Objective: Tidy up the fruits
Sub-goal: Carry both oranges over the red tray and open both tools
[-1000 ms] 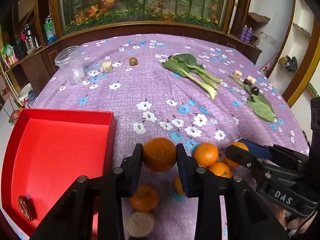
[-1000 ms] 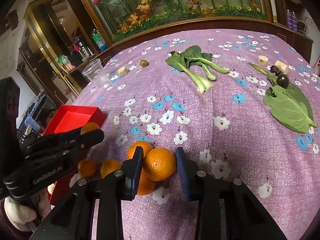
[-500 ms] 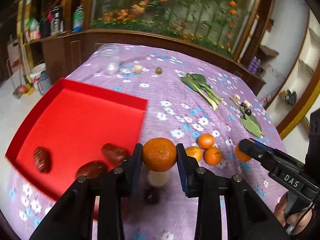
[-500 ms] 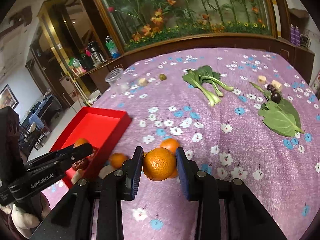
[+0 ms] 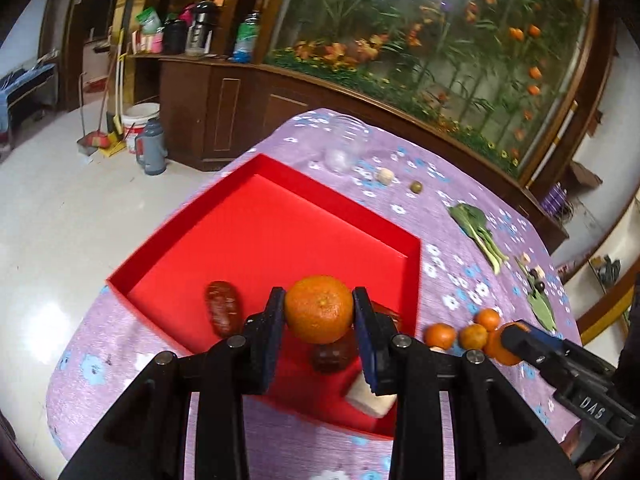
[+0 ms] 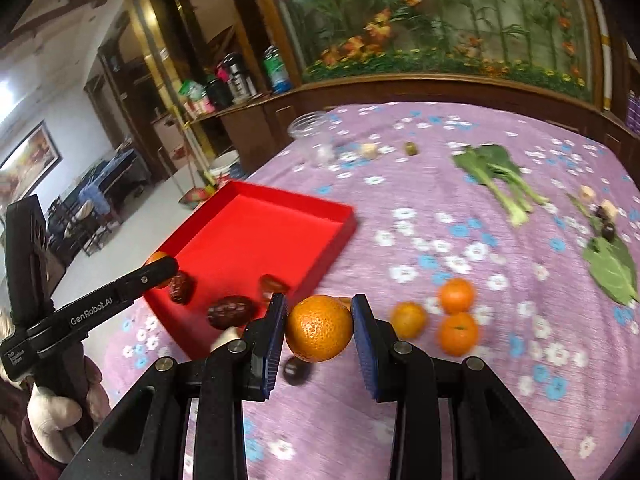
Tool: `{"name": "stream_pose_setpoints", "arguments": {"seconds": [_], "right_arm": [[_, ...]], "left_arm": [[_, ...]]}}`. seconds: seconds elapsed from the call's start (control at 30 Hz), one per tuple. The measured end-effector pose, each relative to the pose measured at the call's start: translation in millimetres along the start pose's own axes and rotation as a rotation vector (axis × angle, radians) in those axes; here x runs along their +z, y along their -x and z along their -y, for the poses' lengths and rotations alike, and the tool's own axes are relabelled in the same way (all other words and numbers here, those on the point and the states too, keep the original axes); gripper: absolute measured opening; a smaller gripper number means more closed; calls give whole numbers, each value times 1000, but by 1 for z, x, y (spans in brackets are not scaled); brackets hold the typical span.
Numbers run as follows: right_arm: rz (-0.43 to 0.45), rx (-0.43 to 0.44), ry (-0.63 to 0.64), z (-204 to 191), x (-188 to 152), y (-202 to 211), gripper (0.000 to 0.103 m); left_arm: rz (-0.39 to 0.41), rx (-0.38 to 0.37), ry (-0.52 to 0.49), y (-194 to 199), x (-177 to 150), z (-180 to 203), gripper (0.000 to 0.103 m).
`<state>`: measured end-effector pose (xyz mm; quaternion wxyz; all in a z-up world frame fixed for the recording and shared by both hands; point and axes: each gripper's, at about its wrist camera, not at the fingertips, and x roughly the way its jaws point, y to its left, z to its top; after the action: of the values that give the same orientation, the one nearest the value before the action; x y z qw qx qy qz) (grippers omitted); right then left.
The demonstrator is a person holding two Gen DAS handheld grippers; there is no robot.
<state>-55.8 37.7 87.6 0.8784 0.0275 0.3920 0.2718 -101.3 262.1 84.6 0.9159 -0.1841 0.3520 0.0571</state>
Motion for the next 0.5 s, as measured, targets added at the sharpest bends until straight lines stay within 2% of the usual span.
{"name": "stream_pose_setpoints", "arguments": {"seconds": [0.27, 0.4, 0.5], "right_arm": [[-86, 50, 76, -48, 14, -59, 37], [-110, 58, 97, -60, 22, -87, 37], [-129, 67, 94, -64, 28, -107, 37]], "left_arm": [[-29, 61, 13, -28, 16, -32, 32], [-50, 95, 9, -45, 31, -46, 32], [-66, 93, 14, -54, 39, -54, 32]]}}
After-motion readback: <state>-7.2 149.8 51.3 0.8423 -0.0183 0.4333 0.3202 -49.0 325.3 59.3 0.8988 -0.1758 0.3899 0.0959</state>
